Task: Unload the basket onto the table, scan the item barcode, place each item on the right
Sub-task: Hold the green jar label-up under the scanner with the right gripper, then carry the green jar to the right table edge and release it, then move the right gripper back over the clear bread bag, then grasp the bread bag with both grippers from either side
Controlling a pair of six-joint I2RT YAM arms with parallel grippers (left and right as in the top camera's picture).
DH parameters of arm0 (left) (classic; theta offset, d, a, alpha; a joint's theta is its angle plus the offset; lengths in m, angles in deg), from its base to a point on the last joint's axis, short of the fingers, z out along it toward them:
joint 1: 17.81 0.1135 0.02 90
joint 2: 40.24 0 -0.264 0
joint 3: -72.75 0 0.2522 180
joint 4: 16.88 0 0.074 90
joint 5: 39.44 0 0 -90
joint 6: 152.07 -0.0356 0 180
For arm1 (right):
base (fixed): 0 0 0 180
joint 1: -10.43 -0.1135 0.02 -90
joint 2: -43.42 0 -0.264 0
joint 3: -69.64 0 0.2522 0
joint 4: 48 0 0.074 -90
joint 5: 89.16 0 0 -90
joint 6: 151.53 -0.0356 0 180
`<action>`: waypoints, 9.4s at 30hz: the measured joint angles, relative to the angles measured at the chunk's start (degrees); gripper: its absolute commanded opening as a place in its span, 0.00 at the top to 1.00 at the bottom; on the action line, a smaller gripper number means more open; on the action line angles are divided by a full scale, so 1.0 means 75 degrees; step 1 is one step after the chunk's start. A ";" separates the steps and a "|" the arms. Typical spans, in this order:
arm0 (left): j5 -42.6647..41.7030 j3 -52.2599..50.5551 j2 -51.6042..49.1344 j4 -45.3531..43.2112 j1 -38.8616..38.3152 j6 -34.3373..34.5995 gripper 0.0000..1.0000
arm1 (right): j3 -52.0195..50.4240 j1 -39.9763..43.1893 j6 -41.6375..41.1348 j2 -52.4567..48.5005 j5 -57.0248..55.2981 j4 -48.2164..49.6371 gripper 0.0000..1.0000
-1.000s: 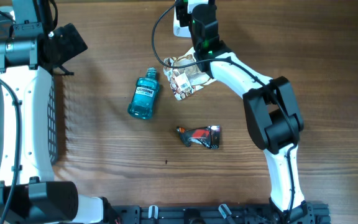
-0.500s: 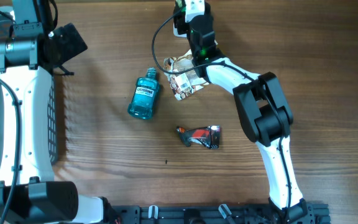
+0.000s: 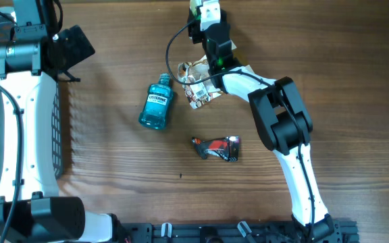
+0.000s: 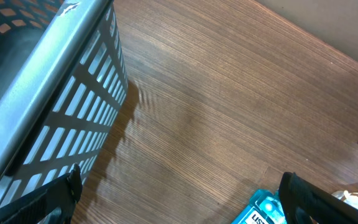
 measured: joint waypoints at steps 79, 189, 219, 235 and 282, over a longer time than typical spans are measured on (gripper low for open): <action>0.0000 0.0000 0.0000 0.0000 0.0000 0.0000 0.00 | 0.1649 -0.0082 0.1530 -0.0871 0.0187 -0.1207 0.33; 0.0000 0.0000 0.0000 0.0003 0.0000 0.0000 0.00 | 0.1955 0.6962 -0.5237 0.4389 0.1102 -1.5300 0.00; -0.0245 -0.0015 -0.0029 -0.1201 0.0006 -0.0399 0.00 | -0.5339 0.1629 -0.7347 0.5872 0.4817 -0.7950 0.00; -0.3392 -0.0015 -0.1402 -0.1381 0.0000 0.0501 0.00 | -0.7801 0.1580 -0.9573 0.5214 0.5321 -0.1990 0.00; -0.5823 -0.0035 -0.5482 -0.4159 -0.2500 0.1460 0.96 | -0.7469 0.1606 -1.0815 0.4249 0.5543 -0.0653 0.00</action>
